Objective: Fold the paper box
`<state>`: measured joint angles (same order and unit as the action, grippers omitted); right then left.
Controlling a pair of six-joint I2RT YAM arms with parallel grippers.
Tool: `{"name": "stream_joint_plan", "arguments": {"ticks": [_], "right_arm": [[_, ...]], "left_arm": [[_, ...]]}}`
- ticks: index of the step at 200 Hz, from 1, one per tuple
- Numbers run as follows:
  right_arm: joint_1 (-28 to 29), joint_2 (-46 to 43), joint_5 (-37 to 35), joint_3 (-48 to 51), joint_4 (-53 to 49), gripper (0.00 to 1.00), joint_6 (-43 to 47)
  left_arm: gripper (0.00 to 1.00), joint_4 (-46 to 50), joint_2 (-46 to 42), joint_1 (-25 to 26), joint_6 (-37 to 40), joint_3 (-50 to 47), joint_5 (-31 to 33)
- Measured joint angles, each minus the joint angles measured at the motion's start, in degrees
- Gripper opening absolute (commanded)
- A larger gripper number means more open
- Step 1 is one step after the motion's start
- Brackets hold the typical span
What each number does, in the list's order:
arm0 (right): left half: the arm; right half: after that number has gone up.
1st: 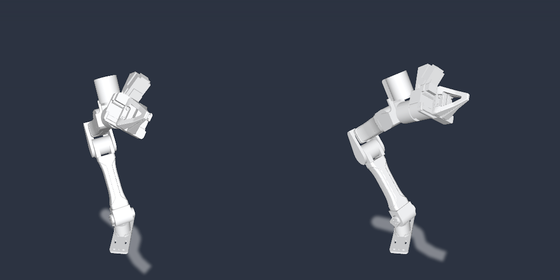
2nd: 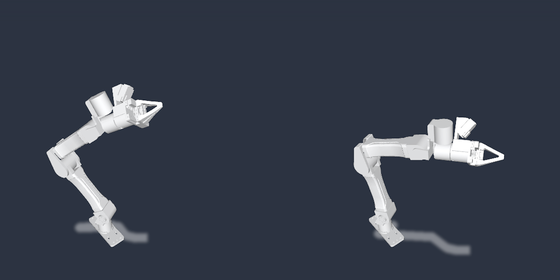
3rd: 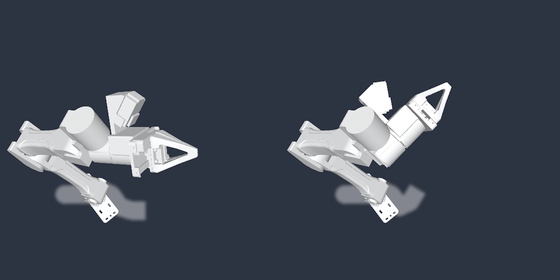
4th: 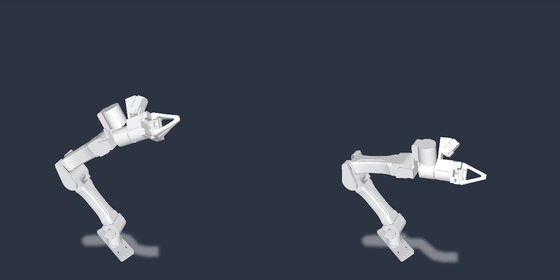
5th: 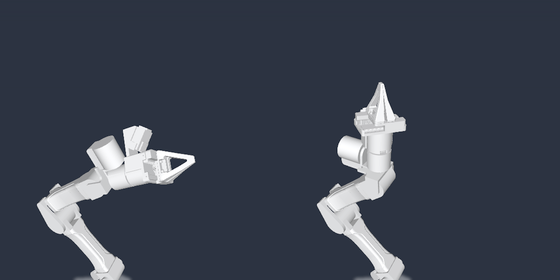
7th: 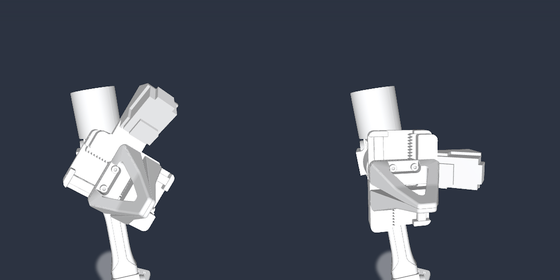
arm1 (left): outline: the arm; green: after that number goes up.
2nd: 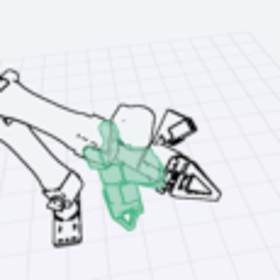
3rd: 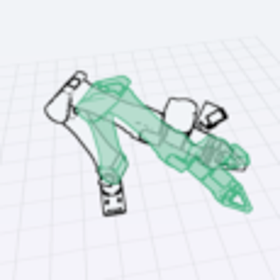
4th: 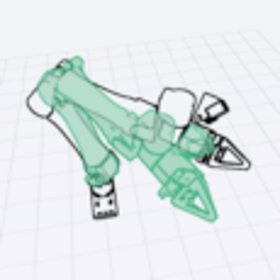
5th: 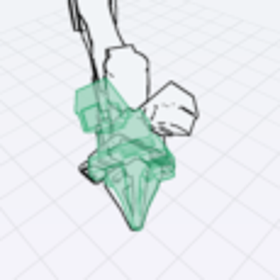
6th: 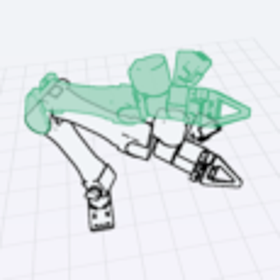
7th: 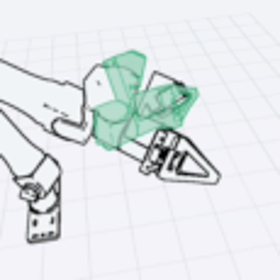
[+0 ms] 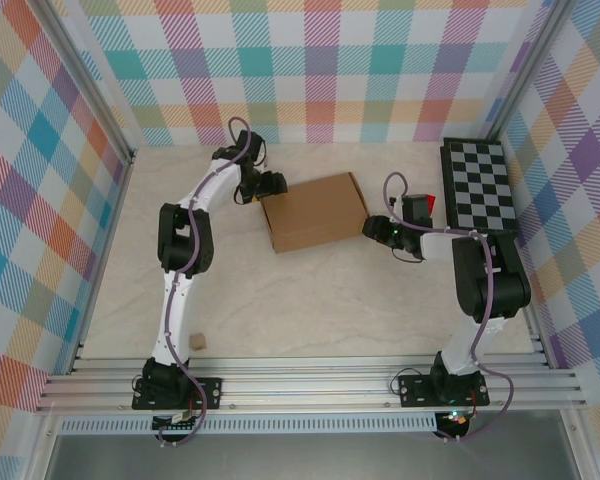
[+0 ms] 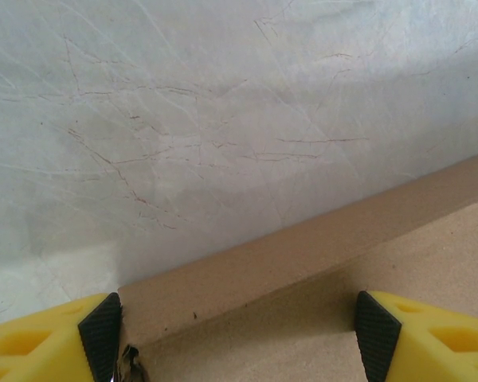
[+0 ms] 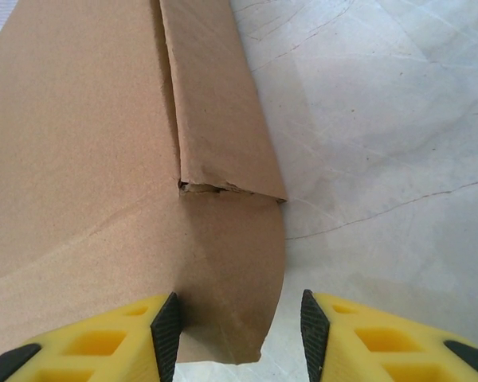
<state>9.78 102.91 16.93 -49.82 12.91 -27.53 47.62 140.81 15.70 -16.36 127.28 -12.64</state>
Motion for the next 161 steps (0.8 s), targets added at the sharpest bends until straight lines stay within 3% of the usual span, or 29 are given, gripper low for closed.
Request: {"name": "stream_joint_plan", "arguments": {"ticks": [53,109,161], "right_arm": [[-0.07,-1.38,-0.46,0.22,-1.16,0.41,-2.58],[-0.04,-2.93,-1.38,0.15,-4.96,0.24,-5.31],[-0.11,-2.49,-1.36,0.07,-5.88,0.21,-6.54]], "left_arm": [[0.77,0.07,-0.04,0.07,-0.15,-0.02,0.24],[0.77,0.09,-0.11,0.07,-0.15,-0.15,0.28],[0.77,0.09,-0.22,0.07,-0.42,-0.31,0.26]]}}
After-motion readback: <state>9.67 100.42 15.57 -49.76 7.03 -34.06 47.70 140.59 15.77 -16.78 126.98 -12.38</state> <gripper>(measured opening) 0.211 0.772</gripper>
